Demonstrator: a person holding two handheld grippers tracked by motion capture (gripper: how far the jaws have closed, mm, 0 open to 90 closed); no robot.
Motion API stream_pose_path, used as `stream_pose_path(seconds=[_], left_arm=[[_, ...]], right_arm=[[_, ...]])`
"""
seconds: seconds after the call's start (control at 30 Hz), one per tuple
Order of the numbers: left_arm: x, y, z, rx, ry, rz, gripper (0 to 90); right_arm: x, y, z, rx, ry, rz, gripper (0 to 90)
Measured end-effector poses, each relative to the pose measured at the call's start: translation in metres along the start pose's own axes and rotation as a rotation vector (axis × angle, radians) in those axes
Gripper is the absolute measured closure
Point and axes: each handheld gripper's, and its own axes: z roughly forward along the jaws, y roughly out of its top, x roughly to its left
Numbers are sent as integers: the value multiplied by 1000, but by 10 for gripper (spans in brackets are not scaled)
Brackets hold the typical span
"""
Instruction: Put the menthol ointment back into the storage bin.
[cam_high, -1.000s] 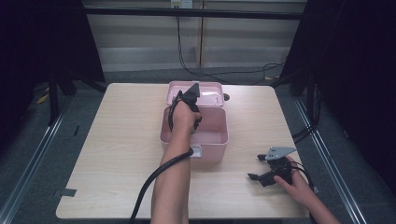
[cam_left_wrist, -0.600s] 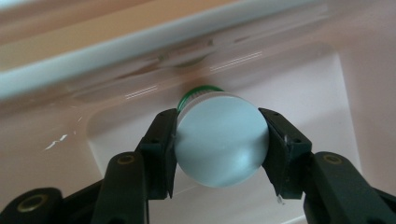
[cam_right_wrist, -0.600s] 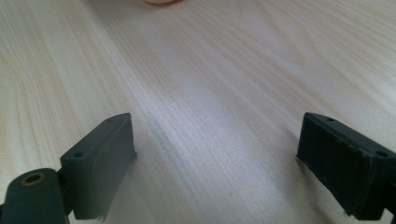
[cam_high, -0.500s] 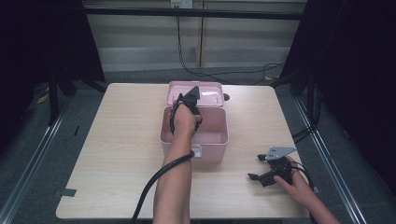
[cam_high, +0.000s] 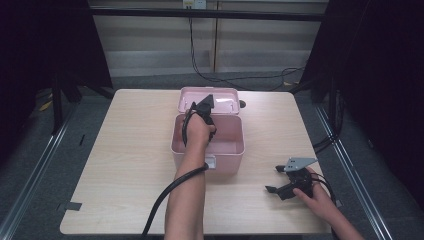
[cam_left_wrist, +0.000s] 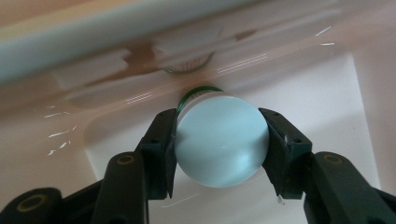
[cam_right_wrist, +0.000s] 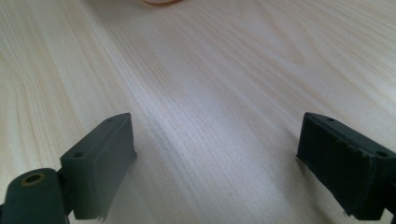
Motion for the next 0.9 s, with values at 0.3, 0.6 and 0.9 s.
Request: stream_pose_path(seconds=[0.3,0.6,0.9], left_arm=[[0,-2,3,-8,-6,-21,499],[1,-3,6,-9,-4,-14,497],[2,-4,7,-17,-11,-23,495]], right_arm=[[0,0,0,0,0,0,104],[0,0,0,0,0,0,104],[0,0,0,-2,-4,-3,104]])
